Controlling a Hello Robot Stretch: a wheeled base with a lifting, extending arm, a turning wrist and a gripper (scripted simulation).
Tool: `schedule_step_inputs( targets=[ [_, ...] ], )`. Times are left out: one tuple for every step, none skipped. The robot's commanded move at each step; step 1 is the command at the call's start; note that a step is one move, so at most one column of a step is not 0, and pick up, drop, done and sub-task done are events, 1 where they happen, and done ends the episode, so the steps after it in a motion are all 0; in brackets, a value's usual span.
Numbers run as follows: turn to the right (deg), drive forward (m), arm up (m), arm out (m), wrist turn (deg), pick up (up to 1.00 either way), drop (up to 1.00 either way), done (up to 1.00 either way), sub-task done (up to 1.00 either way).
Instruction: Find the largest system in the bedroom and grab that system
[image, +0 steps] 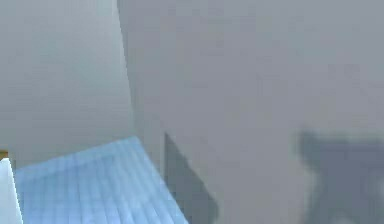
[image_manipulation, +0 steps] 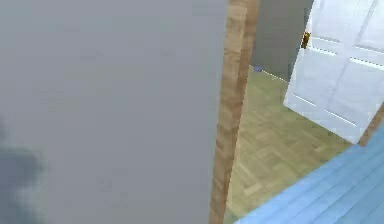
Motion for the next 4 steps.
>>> schedule_step_inputs(
  targets=[
    [45.0, 0.00, 0.00, 0.00, 0.0, 0.00, 0.00, 0.00, 0.00],
    [45.0, 0.00, 0.00, 0.00, 0.0, 0.00, 0.00, 0.00, 0.00],
    [45.0, 0.00, 0.00, 0.00, 0.0, 0.00, 0.00, 0.00, 0.00],
    [33.0, 0.00, 0.00, 0.00, 0.0, 0.00, 0.00, 0.00, 0.00]
  ],
)
